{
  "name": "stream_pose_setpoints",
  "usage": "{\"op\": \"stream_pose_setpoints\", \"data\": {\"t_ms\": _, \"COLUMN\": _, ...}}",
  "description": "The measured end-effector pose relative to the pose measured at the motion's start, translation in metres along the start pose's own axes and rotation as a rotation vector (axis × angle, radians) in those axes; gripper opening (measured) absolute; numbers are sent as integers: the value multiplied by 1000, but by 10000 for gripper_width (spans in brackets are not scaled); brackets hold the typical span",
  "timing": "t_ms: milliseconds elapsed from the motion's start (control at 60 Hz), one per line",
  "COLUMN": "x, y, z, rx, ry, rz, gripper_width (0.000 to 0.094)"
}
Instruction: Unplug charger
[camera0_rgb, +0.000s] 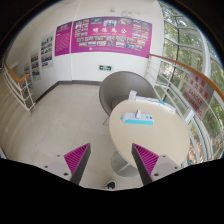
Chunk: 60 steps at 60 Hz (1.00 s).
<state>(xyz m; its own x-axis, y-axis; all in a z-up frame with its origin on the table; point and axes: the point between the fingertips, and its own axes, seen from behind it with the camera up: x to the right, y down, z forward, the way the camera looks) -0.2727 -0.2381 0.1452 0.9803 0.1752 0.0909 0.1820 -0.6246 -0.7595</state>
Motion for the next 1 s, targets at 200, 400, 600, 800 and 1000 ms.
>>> {"op": "stream_pose_setpoints", "data": {"t_ms": 200, "x": 92, "y": -46, "z": 133, "rx": 94, "ry": 72, "rz": 54, "gripper_width": 859}}
{"op": "stream_pose_setpoints", "data": {"t_ms": 400, "x": 138, "y": -78, "z": 257, "rx": 147, "ry": 77, "rz": 98, "gripper_width": 772}}
{"op": "stream_pose_setpoints", "data": {"t_ms": 600, "x": 142, "y": -83, "z": 313, "rx": 165, "ry": 31, "rz": 63, "gripper_width": 438}}
{"op": "stream_pose_setpoints", "data": {"t_ms": 800, "x": 150, "y": -85, "z": 319, "rx": 189, "ry": 52, "rz": 122, "gripper_width": 104}}
{"op": "stream_pose_setpoints", "data": {"t_ms": 1000, "x": 152, "y": -85, "z": 319, "rx": 166, "ry": 48, "rz": 174, "gripper_width": 47}}
